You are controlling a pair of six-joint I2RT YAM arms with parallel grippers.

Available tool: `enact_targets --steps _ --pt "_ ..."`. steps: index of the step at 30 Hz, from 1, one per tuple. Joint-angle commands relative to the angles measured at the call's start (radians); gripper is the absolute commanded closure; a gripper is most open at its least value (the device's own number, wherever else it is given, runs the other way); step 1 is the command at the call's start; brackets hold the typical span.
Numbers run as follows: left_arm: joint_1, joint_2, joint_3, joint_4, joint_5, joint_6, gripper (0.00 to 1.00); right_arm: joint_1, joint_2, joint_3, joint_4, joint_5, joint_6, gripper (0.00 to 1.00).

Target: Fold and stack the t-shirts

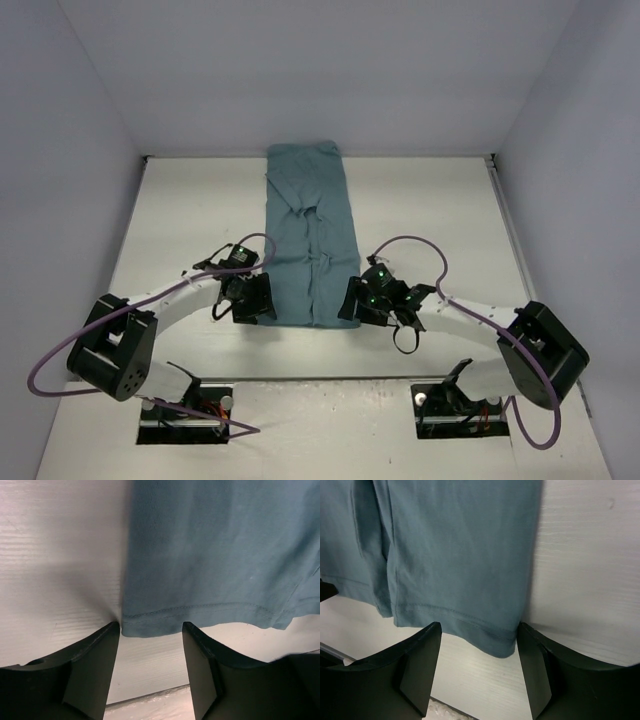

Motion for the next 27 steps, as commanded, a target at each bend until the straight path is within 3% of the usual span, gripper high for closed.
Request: enact_targets --steps 1,7,9,11,16,22,27 --pt "0.002 0.038 -0.025 0.063 0.002 -0.005 0.59 0.026 0.038 -0.024 -0.046 0.023 0.051 0.45" --pt "0.001 0.051 -0.034 0.073 0.016 0.000 0.75 0.026 0.026 -0.060 -0.047 0.046 0.066 0.65" --pt "0.002 0.048 -0.037 0.073 0.015 0.005 0.84 0.026 0.032 -0.060 -0.046 0.047 0.064 0.74" --pt "0.001 0.043 -0.038 0.071 0.029 0.010 1.00 0.028 0.030 -0.058 -0.048 0.050 0.059 0.87" --pt "-0.004 -0.076 -0.025 -0.011 0.061 0.011 1.00 0.036 -0.033 -0.034 -0.091 0.045 0.042 0.99" --pt "-0.040 -0.294 -0.051 -0.189 0.080 -0.010 1.00 0.088 -0.135 -0.017 -0.227 0.049 0.053 1.00" --pt "-0.122 -0.405 -0.152 -0.204 0.089 -0.112 1.00 0.134 -0.239 -0.051 -0.298 0.035 0.096 1.00"
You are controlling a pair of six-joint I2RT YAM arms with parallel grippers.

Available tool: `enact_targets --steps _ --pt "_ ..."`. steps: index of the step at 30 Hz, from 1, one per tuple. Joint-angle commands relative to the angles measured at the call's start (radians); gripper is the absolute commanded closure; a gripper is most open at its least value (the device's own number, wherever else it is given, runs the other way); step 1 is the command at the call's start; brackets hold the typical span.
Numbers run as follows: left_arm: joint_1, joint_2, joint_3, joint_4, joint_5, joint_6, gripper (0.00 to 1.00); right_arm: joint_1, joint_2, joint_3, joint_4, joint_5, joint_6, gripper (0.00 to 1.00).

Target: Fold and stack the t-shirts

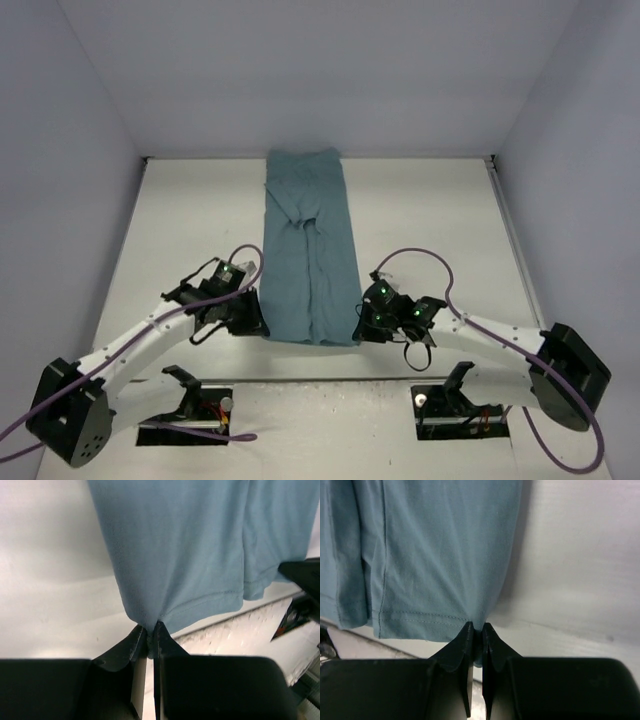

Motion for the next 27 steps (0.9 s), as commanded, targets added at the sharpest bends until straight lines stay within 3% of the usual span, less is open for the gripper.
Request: enact_targets --steps 1,7,12,20,27 --pt "-0.065 -0.059 -0.069 -0.091 -0.001 -0.105 1.00 0.039 -0.092 -0.015 -0.112 0.010 0.035 1.00" --pt "-0.144 -0.149 -0.090 -0.125 -0.017 -0.194 1.00 0.093 -0.076 0.061 -0.190 0.040 0.021 1.00" --pt "-0.118 -0.137 0.074 -0.190 -0.104 -0.168 1.00 0.047 0.027 0.260 -0.278 0.101 -0.114 1.00" --pt "0.114 0.118 0.318 -0.191 -0.134 0.043 1.00 -0.152 0.239 0.522 -0.312 0.105 -0.341 1.00" --pt "0.183 0.383 0.569 -0.175 -0.161 0.160 1.00 -0.270 0.473 0.775 -0.320 0.033 -0.499 1.00"
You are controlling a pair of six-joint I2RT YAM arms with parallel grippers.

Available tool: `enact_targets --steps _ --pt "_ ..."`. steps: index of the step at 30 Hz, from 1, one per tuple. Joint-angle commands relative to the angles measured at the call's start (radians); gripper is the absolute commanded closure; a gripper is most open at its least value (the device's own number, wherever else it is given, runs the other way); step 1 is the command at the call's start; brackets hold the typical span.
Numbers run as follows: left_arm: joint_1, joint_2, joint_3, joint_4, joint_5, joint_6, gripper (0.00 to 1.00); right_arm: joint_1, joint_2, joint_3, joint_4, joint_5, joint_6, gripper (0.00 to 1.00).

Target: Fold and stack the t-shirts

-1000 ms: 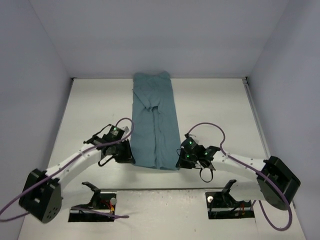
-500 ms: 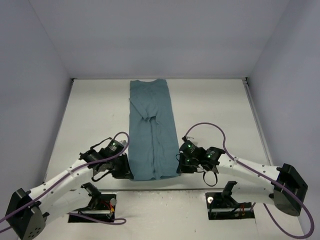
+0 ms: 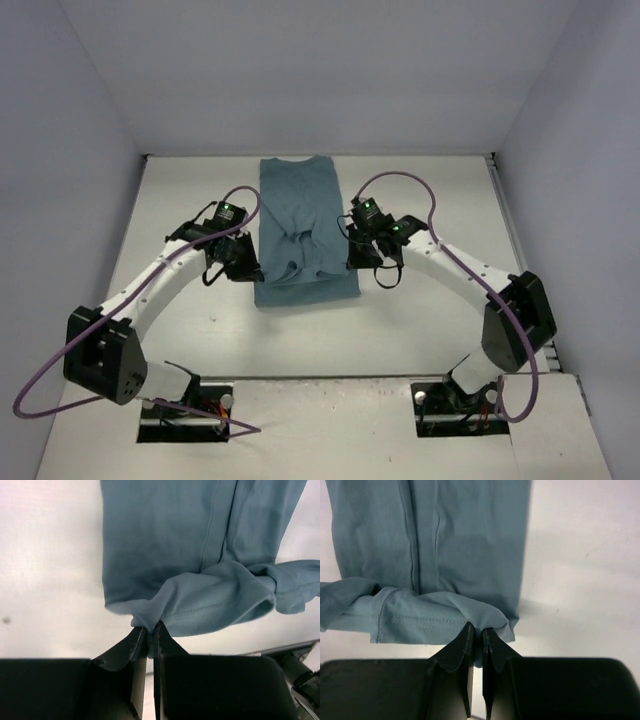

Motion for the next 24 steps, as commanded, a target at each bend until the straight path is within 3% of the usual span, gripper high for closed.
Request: enact_targets --steps 1,10,24 --pt "0.041 0.118 0.147 0.008 -0.038 0.123 1.00 -0.058 0.124 0.142 -0.030 -0.006 -0.140 1.00" --pt "0.082 0.352 0.348 0.011 -0.018 0.176 1.00 -0.109 0.348 0.349 -0.030 -0.075 -0.196 1.00" --pt "0.117 0.499 0.486 0.012 -0.012 0.209 1.00 -0.186 0.510 0.511 -0.034 -0.145 -0.244 1.00"
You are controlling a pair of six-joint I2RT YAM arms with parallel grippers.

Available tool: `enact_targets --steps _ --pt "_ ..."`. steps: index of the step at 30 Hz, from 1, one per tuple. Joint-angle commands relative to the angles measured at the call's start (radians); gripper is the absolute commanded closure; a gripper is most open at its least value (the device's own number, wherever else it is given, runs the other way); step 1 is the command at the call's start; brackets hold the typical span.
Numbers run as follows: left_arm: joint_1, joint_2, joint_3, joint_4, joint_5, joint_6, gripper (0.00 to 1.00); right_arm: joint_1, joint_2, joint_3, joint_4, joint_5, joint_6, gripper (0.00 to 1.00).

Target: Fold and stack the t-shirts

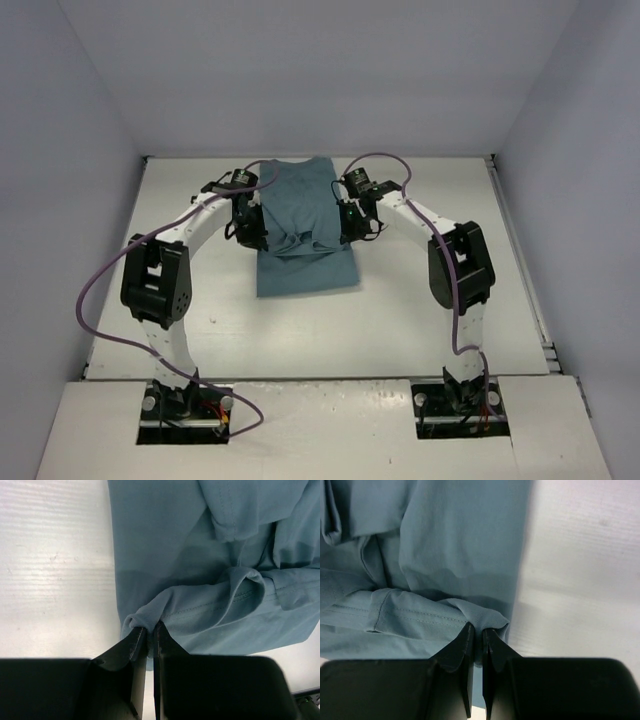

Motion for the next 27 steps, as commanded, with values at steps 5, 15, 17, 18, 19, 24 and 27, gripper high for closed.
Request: enact_targets --steps 5,15,17,18,19,24,27 --pt "0.028 -0.009 0.101 -0.003 0.007 0.034 1.00 -0.042 0.039 0.125 -0.020 -0.053 -0.044 1.00" --pt "0.032 0.048 0.170 -0.002 0.011 0.047 0.87 -0.070 0.097 0.222 -0.031 -0.085 -0.060 0.89" --pt "0.036 0.075 0.196 -0.002 0.009 0.048 0.74 -0.077 0.115 0.260 -0.033 -0.085 -0.070 0.84" --pt "0.037 0.081 0.202 -0.003 0.006 0.049 0.68 -0.078 0.121 0.270 -0.034 -0.086 -0.072 0.82" --pt "0.040 0.090 0.217 -0.003 -0.001 0.052 0.60 -0.080 0.132 0.286 -0.034 -0.085 -0.079 0.76" --pt "0.059 0.066 0.304 -0.005 -0.039 0.073 0.41 -0.089 0.119 0.362 -0.034 -0.082 -0.157 0.62" --pt "0.063 -0.026 0.311 -0.002 -0.079 0.092 0.40 -0.088 0.060 0.361 -0.034 -0.039 -0.220 0.61"
